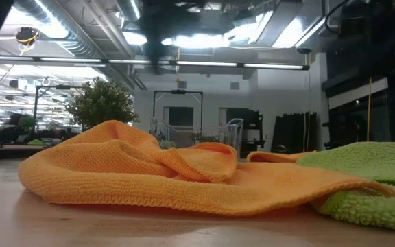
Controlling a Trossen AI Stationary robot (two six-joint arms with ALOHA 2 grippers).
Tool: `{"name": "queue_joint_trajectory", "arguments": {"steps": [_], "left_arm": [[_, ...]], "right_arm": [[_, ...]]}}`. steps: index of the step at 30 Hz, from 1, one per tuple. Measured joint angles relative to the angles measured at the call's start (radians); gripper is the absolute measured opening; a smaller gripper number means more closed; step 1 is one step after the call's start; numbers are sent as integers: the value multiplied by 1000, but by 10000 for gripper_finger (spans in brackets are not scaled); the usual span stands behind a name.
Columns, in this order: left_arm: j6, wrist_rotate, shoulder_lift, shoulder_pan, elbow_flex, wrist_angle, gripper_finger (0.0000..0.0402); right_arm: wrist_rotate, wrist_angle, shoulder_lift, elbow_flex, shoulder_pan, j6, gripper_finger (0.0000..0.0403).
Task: Fold microfiber towels
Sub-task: Fold the top orange microfiber cloth
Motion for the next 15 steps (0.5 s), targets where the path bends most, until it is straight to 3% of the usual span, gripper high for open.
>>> {"name": "queue_joint_trajectory", "arguments": {"steps": [3, 6, 10, 15], "left_arm": [[-140, 2, -127, -33, -110, -30, 105], [-217, -60, -285, -88, -242, 160, 100], [-202, -265, -428, -138, -489, 688, 99], [-75, -218, -387, -75, -692, 1375, 99]], "right_arm": [[53, 10, -16, -22, 10, 22, 129], [106, 39, -16, -43, 10, 25, 129], [126, 99, -7, -73, 10, 23, 129], [134, 111, 7, -80, 10, 23, 129]]}}
